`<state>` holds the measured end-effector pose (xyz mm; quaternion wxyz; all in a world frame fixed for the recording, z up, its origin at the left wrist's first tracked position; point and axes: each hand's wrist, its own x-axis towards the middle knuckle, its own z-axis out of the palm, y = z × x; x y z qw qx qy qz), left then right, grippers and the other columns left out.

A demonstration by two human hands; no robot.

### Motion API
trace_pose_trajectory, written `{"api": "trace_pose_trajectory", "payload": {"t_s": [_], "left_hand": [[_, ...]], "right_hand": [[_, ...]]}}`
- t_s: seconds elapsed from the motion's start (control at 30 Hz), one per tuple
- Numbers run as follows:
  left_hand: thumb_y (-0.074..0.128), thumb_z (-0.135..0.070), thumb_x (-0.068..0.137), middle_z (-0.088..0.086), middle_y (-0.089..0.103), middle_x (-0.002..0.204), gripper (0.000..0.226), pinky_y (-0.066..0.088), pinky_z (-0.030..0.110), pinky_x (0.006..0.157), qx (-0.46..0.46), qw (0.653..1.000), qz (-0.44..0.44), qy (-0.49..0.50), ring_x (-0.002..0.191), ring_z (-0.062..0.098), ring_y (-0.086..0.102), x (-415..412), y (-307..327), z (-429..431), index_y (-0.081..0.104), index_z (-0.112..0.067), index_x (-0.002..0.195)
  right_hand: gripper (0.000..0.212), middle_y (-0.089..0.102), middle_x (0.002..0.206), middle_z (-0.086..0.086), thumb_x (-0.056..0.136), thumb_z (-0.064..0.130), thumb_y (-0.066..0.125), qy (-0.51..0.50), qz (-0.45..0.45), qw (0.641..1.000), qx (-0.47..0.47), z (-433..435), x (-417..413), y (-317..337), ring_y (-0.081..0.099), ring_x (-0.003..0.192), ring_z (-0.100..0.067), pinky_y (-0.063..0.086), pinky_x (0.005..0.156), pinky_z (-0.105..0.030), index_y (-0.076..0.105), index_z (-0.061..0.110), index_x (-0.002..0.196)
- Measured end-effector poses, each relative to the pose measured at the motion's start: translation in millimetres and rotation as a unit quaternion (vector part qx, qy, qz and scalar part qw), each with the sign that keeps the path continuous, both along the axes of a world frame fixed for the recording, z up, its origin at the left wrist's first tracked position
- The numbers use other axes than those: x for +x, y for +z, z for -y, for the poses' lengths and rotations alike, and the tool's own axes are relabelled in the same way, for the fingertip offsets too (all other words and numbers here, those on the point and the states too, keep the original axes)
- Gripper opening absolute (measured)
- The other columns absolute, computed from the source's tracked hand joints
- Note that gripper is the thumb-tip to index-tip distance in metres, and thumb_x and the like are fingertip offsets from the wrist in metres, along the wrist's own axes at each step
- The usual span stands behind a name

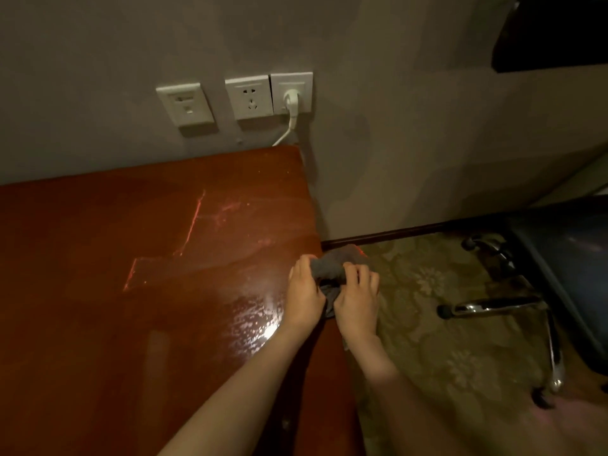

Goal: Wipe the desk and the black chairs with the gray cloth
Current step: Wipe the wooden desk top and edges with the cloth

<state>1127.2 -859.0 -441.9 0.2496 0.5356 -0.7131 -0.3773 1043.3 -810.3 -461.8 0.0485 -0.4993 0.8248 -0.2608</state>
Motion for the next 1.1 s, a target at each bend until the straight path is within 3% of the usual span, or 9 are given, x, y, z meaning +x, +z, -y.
{"api": "trace_pose_trajectory", "payload": {"t_s": [0.1,0.17,0.3,0.53,0.67,0.73,0.8,0.97,1.1], "left_hand": [[0.051,0.011,0.073,0.012,0.055,0.098,0.030,0.045,0.037,0.078,0.003,0.999,0.039,-0.036,0.093,0.028,0.052,-26,7,29,0.047,-0.006,0.098],[0.054,0.007,0.076,0.015,0.058,0.101,0.026,0.044,0.037,0.078,0.028,0.998,0.046,-0.036,0.095,0.031,0.054,-39,16,41,0.047,-0.004,0.098],[0.054,-0.002,0.088,0.019,0.060,0.105,0.017,0.030,0.021,0.065,0.132,0.991,0.009,0.022,0.098,0.030,0.056,-47,31,52,0.041,-0.010,0.094],[0.057,-0.008,0.089,0.018,0.060,0.111,0.015,0.040,0.030,0.081,0.230,0.966,-0.053,0.105,0.106,0.028,0.056,-38,49,61,0.044,-0.012,0.095],[0.053,0.001,0.088,0.017,0.061,0.100,0.016,0.047,0.038,0.084,0.302,0.917,-0.193,0.173,0.096,0.028,0.059,-3,61,75,0.051,-0.015,0.083],[0.049,0.005,0.088,0.017,0.063,0.105,0.018,0.050,0.039,0.083,0.326,0.892,-0.252,0.187,0.094,0.029,0.061,21,68,80,0.057,-0.007,0.099],[0.045,0.007,0.089,0.015,0.062,0.102,0.029,0.051,0.031,0.073,0.329,0.879,-0.293,0.184,0.084,0.024,0.061,51,79,83,0.056,-0.001,0.115],[0.042,0.006,0.092,0.009,0.063,0.090,0.025,0.050,0.029,0.071,0.321,0.873,-0.323,0.177,0.084,0.023,0.061,135,114,99,0.057,-0.004,0.109],[0.042,-0.004,0.095,0.012,0.062,0.085,0.015,0.048,0.033,0.069,0.395,0.837,-0.312,0.213,0.079,0.026,0.060,214,129,113,0.055,-0.001,0.101]], "right_hand": [[0.036,0.052,0.121,-0.012,0.088,0.005,0.050,-0.011,0.058,0.996,0.070,26,-24,1,0.046,0.111,-0.032,0.044,0.090,-0.045,0.050,0.009,0.124],[0.038,0.049,0.128,-0.007,0.092,0.012,0.049,-0.026,0.039,0.995,0.084,38,-37,3,0.043,0.118,-0.028,0.035,0.096,-0.040,0.046,0.013,0.130],[0.033,0.052,0.123,-0.005,0.092,0.015,0.050,-0.040,0.029,0.995,0.085,46,-50,17,0.045,0.115,-0.027,0.032,0.094,-0.040,0.049,0.015,0.125],[0.025,0.057,0.116,-0.004,0.089,0.015,0.056,0.048,0.026,0.995,0.086,70,-60,50,0.051,0.113,-0.026,0.030,0.104,-0.041,0.054,0.015,0.114],[0.027,0.054,0.111,-0.010,0.086,0.012,0.060,0.081,0.045,0.995,0.020,84,-29,76,0.051,0.106,-0.033,0.035,0.097,-0.041,0.057,0.011,0.112],[0.030,0.053,0.112,-0.011,0.086,0.012,0.059,0.098,0.026,0.995,0.005,91,-7,84,0.050,0.107,-0.033,0.032,0.097,-0.041,0.058,0.013,0.115],[0.030,0.054,0.108,-0.012,0.085,0.010,0.058,0.104,0.009,0.994,-0.026,98,24,90,0.051,0.105,-0.032,0.030,0.096,-0.041,0.060,0.012,0.115],[0.036,0.056,0.090,-0.013,0.079,0.021,0.043,0.108,-0.031,0.982,-0.153,121,110,103,0.041,0.087,-0.020,0.025,0.079,-0.034,0.067,0.009,0.103],[0.036,0.056,0.086,-0.012,0.078,0.022,0.042,0.158,-0.019,0.971,-0.178,142,185,112,0.039,0.083,-0.020,0.024,0.071,-0.034,0.068,0.008,0.098]]}}
